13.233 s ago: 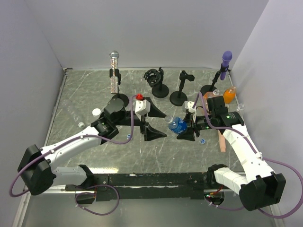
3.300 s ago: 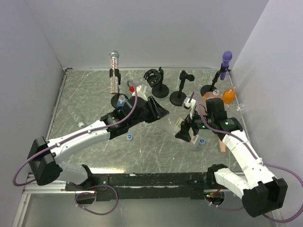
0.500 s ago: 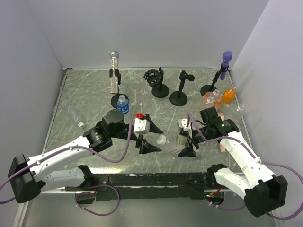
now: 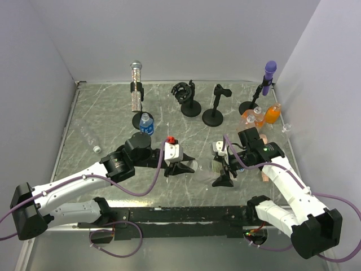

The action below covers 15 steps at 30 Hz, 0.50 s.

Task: Unscrew the bottle caps
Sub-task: Unscrew the bottle cap from the plastic bottle.

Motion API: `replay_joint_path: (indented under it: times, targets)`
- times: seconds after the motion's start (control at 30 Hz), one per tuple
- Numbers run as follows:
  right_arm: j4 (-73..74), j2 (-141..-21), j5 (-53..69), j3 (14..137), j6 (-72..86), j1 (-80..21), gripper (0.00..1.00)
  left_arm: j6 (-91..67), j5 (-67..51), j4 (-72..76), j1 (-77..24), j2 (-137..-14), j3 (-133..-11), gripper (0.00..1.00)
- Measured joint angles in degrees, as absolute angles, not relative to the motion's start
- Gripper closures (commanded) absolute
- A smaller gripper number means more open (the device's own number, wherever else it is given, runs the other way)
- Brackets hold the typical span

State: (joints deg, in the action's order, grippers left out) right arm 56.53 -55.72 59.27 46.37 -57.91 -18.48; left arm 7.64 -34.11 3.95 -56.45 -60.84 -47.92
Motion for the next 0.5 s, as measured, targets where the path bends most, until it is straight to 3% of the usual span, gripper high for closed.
replay_joint_path:
  times: [0.07, 0.5]
  targets:
    - [56.4, -55.8, 58.9, 46.4, -58.0, -18.5, 0.86, 7.2, -33.6, 3.6, -56.6, -60.8, -47.9, 0.99]
    - [53.0, -56.8, 54.3, 46.2, -53.8, -18.0, 0.88, -12.0, -21.5, -7.0, -56.6, -67.2, -56.6, 0.99]
